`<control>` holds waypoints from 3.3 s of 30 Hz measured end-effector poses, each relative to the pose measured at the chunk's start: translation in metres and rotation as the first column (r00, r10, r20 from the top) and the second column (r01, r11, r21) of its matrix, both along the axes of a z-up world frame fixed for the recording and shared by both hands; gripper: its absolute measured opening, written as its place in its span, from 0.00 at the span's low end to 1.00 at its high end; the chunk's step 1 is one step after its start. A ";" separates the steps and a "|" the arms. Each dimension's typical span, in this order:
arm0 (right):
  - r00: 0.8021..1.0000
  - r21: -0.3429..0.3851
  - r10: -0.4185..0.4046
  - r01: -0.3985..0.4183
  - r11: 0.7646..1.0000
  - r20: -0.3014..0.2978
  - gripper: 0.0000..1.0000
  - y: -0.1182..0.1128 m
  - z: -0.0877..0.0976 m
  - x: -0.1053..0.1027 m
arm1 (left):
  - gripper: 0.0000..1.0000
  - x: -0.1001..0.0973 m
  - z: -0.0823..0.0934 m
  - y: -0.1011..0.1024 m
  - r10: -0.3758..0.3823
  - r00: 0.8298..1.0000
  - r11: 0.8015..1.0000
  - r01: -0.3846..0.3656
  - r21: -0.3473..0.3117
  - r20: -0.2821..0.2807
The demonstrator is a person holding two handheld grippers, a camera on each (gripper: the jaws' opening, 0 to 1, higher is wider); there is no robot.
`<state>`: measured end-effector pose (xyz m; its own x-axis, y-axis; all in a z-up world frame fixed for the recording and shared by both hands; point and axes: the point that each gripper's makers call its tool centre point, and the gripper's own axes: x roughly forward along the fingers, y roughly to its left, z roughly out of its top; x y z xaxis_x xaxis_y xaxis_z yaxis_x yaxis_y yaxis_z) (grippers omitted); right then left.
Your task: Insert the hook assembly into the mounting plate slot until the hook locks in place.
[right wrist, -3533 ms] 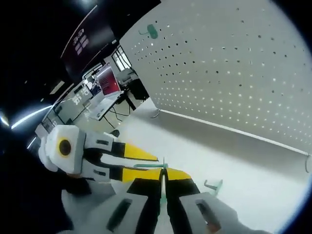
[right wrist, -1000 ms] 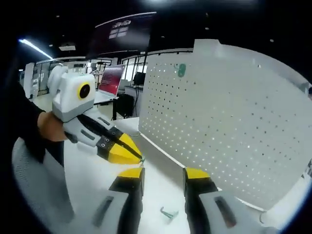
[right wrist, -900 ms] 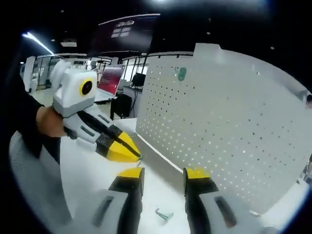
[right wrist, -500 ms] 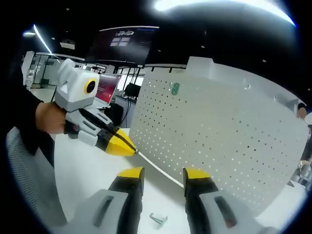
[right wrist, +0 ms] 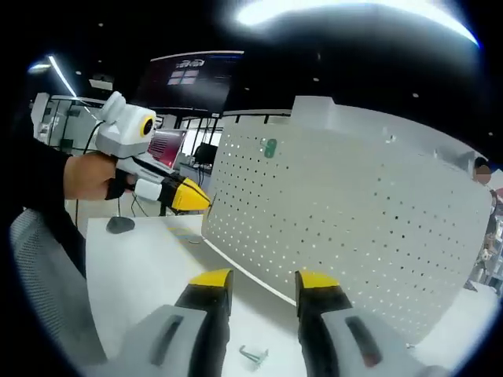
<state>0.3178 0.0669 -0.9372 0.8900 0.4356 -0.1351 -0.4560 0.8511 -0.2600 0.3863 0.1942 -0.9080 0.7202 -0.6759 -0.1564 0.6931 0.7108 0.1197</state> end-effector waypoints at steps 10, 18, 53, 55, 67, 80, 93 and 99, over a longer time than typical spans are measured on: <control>1.000 0.018 0.007 -0.007 1.000 0.016 0.30 0.001 0.007 -0.002 | 0.03 0.041 0.046 0.037 0.137 0.989 0.990 -0.134 -0.047 0.062; 1.000 0.022 0.008 -0.008 1.000 0.012 0.31 0.001 0.007 -0.002 | 0.03 0.067 0.079 0.054 0.210 0.972 0.976 -0.201 -0.089 0.108; 0.999 0.036 -0.030 0.031 0.999 -0.011 0.31 -0.011 0.002 0.003 | 0.03 0.148 0.108 0.062 0.396 0.912 0.902 -0.364 -0.233 0.108; 0.999 0.039 -0.030 0.031 0.999 -0.013 0.31 -0.011 0.002 0.003 | 0.03 0.149 0.109 0.062 0.399 0.911 0.900 -0.366 -0.239 0.107; 0.999 0.048 -0.030 0.031 0.998 -0.021 0.30 -0.011 0.000 0.003 | 0.03 0.155 0.105 0.061 0.408 0.905 0.900 -0.377 -0.219 0.120; 0.999 0.056 -0.027 0.029 0.998 -0.035 0.30 -0.010 -0.003 0.004 | 0.03 0.154 0.105 0.055 0.427 0.858 0.898 -0.439 -0.022 0.285; 0.999 0.057 -0.024 0.026 0.998 -0.041 0.29 -0.009 -0.004 0.004 | 0.04 0.152 0.105 0.054 0.416 0.851 0.893 -0.448 0.030 0.319; 0.999 0.058 -0.024 0.026 0.998 -0.043 0.29 -0.009 -0.004 0.004 | 0.05 0.155 0.104 0.059 0.429 0.885 0.902 -0.410 -0.136 0.180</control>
